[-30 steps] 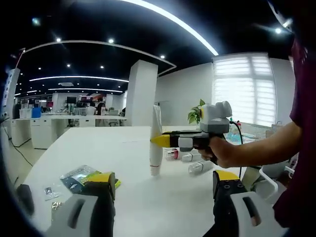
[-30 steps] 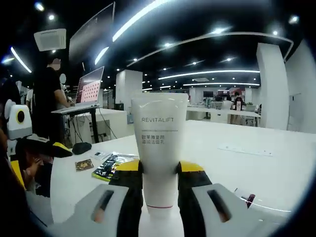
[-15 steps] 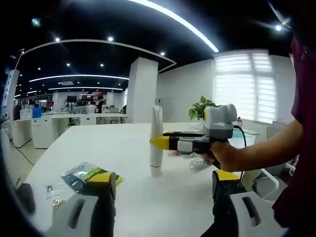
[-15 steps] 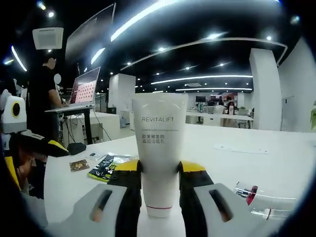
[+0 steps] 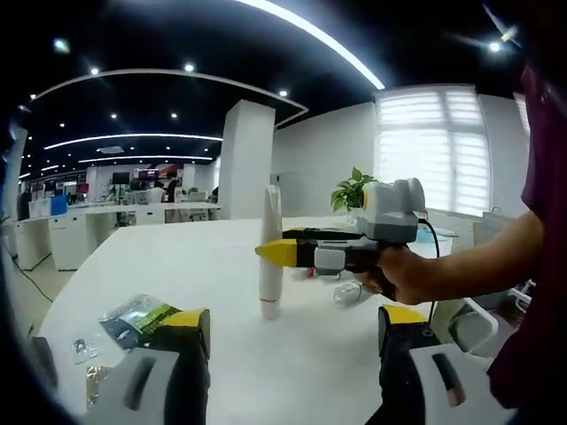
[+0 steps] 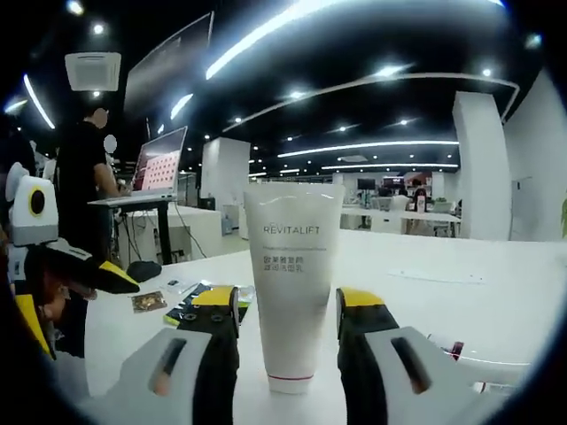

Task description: Arrange the skincare products in the storage area until every visible bottle or jar stands upright without overlapping.

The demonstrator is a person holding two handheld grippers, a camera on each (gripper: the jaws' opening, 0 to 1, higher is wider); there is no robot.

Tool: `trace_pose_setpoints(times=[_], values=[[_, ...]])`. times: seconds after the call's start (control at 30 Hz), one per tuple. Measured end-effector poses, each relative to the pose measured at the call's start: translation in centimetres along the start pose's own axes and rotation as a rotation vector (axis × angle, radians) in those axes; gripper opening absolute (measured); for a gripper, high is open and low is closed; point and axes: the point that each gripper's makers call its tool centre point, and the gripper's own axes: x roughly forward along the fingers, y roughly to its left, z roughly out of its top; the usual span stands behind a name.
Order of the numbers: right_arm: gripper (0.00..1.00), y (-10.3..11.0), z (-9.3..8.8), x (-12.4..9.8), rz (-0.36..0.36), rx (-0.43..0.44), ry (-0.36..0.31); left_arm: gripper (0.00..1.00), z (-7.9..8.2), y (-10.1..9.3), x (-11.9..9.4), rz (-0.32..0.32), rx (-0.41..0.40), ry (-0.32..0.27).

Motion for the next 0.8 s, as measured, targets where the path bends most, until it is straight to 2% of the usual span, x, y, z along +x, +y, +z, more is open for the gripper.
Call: trace_pose_setpoints(times=[0.1, 0.17, 0.2, 0.27, 0.37, 0.6, 0.8], values=[[0.47, -0.2, 0.3, -1.1, 0.007, 0.031, -0.015, 0.77, 0.8, 0.4, 1.1, -0.009, 0.013, -0.004], [0.47, -0.8, 0.1, -2.1, -0.019, 0.044, -0.017, 0.63, 1.4, 0.4, 1.8, -0.044, 0.038, 0.005], [0.47, -1.0, 0.0, -2.6, -0.025, 0.044, -0.021, 0.59, 1.9, 0.4, 2.1, -0.049, 0.038, -0.006], [0.48, -1.4, -0.4, -3.4, -0.036, 0.057, -0.022, 0.59, 2.5, 0.7, 3.0, -0.061, 0.021, -0.002], [0.52, -2.0, -0.7, -4.4, -0.064, 0.056, -0.027, 0.61, 3.3, 0.9, 4.1, -0.063, 0.038, -0.017], [0.55, -3.2, -1.2, -6.9, -0.152, -0.025, -0.042, 0.61, 4.7, 1.7, 7.7, -0.1, 0.032, -0.022], [0.73, -3.4, -2.4, -8.1, -0.194, -0.011, -0.064, 0.58, 5.1, 2.1, 10.1, -0.136, 0.046, -0.024]])
